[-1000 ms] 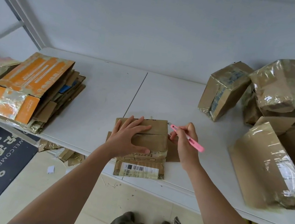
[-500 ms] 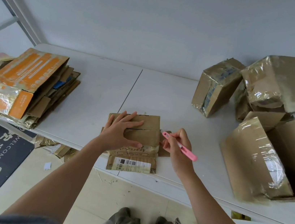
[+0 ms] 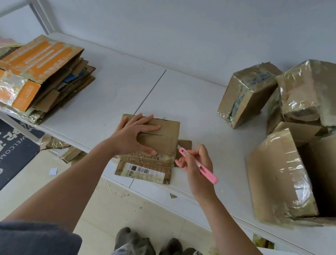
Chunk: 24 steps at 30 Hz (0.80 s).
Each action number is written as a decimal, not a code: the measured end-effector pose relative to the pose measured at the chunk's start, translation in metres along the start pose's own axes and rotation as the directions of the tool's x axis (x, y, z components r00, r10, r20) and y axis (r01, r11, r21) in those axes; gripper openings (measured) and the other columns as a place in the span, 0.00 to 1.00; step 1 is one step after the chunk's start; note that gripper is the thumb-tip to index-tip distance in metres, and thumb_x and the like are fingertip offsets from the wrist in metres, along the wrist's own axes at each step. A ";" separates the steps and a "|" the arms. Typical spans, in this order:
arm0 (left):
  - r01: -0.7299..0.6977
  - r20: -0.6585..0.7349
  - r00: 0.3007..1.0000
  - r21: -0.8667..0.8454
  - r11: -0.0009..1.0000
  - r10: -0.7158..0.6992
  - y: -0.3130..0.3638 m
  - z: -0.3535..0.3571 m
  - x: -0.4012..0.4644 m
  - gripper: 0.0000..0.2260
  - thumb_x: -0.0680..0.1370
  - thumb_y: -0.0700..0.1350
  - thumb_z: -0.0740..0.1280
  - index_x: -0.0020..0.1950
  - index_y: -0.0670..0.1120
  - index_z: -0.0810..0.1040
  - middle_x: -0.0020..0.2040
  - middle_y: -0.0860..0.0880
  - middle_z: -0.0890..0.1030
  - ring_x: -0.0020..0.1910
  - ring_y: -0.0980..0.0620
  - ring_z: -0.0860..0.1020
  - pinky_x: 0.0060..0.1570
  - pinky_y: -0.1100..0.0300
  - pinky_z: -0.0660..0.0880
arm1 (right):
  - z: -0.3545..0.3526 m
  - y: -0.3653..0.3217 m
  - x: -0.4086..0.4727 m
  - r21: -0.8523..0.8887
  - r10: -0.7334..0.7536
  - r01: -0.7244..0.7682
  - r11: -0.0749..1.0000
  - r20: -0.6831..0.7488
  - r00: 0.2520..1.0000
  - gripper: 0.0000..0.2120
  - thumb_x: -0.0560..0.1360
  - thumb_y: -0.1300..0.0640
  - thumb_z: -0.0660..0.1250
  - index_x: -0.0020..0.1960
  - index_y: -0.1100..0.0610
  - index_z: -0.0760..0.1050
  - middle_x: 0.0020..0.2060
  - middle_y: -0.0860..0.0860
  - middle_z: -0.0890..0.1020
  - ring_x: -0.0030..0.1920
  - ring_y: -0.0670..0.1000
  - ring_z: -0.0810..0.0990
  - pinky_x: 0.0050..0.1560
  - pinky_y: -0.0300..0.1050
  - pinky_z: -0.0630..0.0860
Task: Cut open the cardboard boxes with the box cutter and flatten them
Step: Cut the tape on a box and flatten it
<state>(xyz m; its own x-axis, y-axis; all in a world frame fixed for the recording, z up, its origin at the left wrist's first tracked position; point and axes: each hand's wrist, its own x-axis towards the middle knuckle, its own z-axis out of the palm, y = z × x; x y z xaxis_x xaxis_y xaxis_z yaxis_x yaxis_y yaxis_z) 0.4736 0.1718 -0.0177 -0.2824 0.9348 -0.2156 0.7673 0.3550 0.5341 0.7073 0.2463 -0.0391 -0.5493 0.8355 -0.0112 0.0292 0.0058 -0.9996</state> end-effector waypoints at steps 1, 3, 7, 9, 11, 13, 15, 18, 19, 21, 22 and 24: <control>0.003 0.003 1.000 0.000 1.000 -0.003 0.000 0.000 -0.001 0.37 0.65 0.63 0.76 0.71 0.69 0.64 0.78 0.65 0.51 0.77 0.63 0.43 0.74 0.52 0.32 | -0.001 0.001 -0.003 -0.018 -0.012 0.012 1.000 -0.001 1.000 0.07 0.81 0.65 0.61 0.44 0.62 0.66 0.31 0.52 0.77 0.36 0.50 0.79 0.49 0.60 0.82; 0.015 0.015 1.000 0.008 1.000 -0.015 0.000 -0.001 0.000 0.37 0.66 0.63 0.75 0.72 0.69 0.63 0.78 0.64 0.51 0.77 0.62 0.43 0.74 0.52 0.32 | -0.003 0.000 -0.009 -0.061 -0.050 0.050 0.997 0.007 0.999 0.07 0.80 0.65 0.60 0.44 0.61 0.66 0.32 0.55 0.78 0.36 0.51 0.79 0.49 0.60 0.82; 0.017 0.030 0.999 0.039 0.999 -0.018 0.002 -0.002 0.000 0.37 0.67 0.65 0.73 0.73 0.69 0.62 0.79 0.62 0.50 0.77 0.61 0.42 0.74 0.51 0.34 | -0.011 0.000 -0.018 -0.118 -0.085 0.091 0.989 0.049 0.995 0.07 0.76 0.57 0.60 0.40 0.56 0.66 0.30 0.51 0.77 0.35 0.55 0.79 0.46 0.46 0.80; 0.034 0.052 0.998 0.075 0.997 -0.038 0.005 -0.003 -0.001 0.36 0.68 0.68 0.70 0.73 0.70 0.60 0.80 0.60 0.48 0.78 0.59 0.42 0.74 0.51 0.36 | -0.017 -0.001 -0.019 -0.153 -0.095 0.094 0.984 0.001 0.995 0.09 0.76 0.53 0.61 0.41 0.57 0.66 0.30 0.51 0.77 0.34 0.52 0.78 0.39 0.40 0.77; 0.084 0.071 0.993 0.138 0.987 -0.094 0.007 -0.012 0.001 0.32 0.71 0.72 0.62 0.73 0.71 0.59 0.80 0.57 0.47 0.78 0.56 0.43 0.74 0.48 0.39 | -0.023 -0.002 -0.013 -0.233 -0.127 0.104 0.967 -0.087 0.988 0.07 0.78 0.54 0.61 0.44 0.55 0.65 0.32 0.50 0.76 0.33 0.45 0.77 0.34 0.40 0.74; 0.131 0.039 0.989 0.241 0.961 -0.145 0.009 -0.021 0.006 0.27 0.76 0.71 0.54 0.75 0.70 0.57 0.80 0.51 0.55 0.78 0.51 0.48 0.73 0.46 0.46 | -0.034 0.001 0.001 -0.519 -0.175 0.082 0.851 -0.133 0.976 0.03 0.79 0.58 0.61 0.48 0.54 0.66 0.38 0.50 0.77 0.37 0.46 0.77 0.34 0.44 0.73; 0.164 -0.004 0.985 0.365 0.916 -0.175 0.008 -0.026 0.010 0.25 0.79 0.66 0.54 0.76 0.68 0.56 0.74 0.47 0.66 0.73 0.46 0.58 0.69 0.47 0.56 | -0.046 0.007 0.015 -0.817 -0.111 -0.019 0.577 -0.101 0.989 0.02 0.78 0.61 0.61 0.50 0.56 0.70 0.44 0.52 0.77 0.46 0.52 0.76 0.36 0.46 0.70; 0.257 -0.077 0.966 0.408 0.876 -0.247 0.004 -0.026 0.006 0.26 0.79 0.67 0.54 0.76 0.64 0.58 0.66 0.46 0.71 0.66 0.43 0.65 0.64 0.46 0.61 | -0.057 0.017 0.025 -0.927 0.078 -0.139 0.348 -0.119 0.990 0.08 0.77 0.61 0.65 0.56 0.55 0.74 0.52 0.52 0.75 0.58 0.54 0.73 0.40 0.45 0.68; 0.286 -0.102 0.958 0.420 0.861 -0.268 0.002 -0.027 0.004 0.26 0.78 0.68 0.54 0.75 0.62 0.60 0.65 0.46 0.71 0.66 0.42 0.66 0.64 0.46 0.62 | -0.059 0.020 0.027 -0.927 0.116 -0.166 0.336 -0.134 0.984 0.11 0.77 0.61 0.65 0.59 0.55 0.74 0.55 0.52 0.75 0.60 0.54 0.72 0.43 0.45 0.70; 0.354 -0.149 0.935 0.419 0.836 -0.321 -0.004 -0.029 0.002 0.28 0.78 0.69 0.52 0.73 0.57 0.64 0.64 0.45 0.72 0.65 0.41 0.67 0.63 0.45 0.64 | -0.059 0.021 0.030 -0.905 0.177 -0.214 0.368 -0.158 0.971 0.15 0.78 0.63 0.62 0.64 0.56 0.73 0.60 0.54 0.75 0.63 0.56 0.71 0.51 0.47 0.73; 0.398 -0.170 0.918 0.397 0.827 -0.359 -0.006 -0.030 0.001 0.28 0.78 0.69 0.52 0.71 0.55 0.66 0.64 0.45 0.73 0.65 0.40 0.67 0.62 0.45 0.65 | -0.056 0.020 0.030 -0.892 0.205 -0.238 0.384 -0.169 0.964 0.17 0.79 0.63 0.61 0.67 0.57 0.71 0.61 0.55 0.75 0.64 0.57 0.71 0.54 0.48 0.73; 0.485 -0.190 0.875 0.328 0.811 -0.446 -0.011 -0.032 -0.001 0.29 0.77 0.70 0.52 0.67 0.50 0.70 0.62 0.44 0.74 0.65 0.39 0.68 0.59 0.45 0.68 | -0.048 0.016 0.029 -0.876 0.232 -0.269 0.400 -0.187 0.955 0.20 0.79 0.62 0.61 0.71 0.57 0.67 0.62 0.57 0.75 0.65 0.59 0.71 0.60 0.50 0.71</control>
<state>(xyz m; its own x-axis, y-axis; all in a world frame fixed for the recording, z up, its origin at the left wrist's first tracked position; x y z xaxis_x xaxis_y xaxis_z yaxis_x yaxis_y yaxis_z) 0.4466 0.1673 0.0029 -0.6986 0.6622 -0.2709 0.6743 0.7360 0.0602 0.7318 0.2966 -0.0543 -0.3615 0.9017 -0.2373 0.8911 0.2591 -0.3726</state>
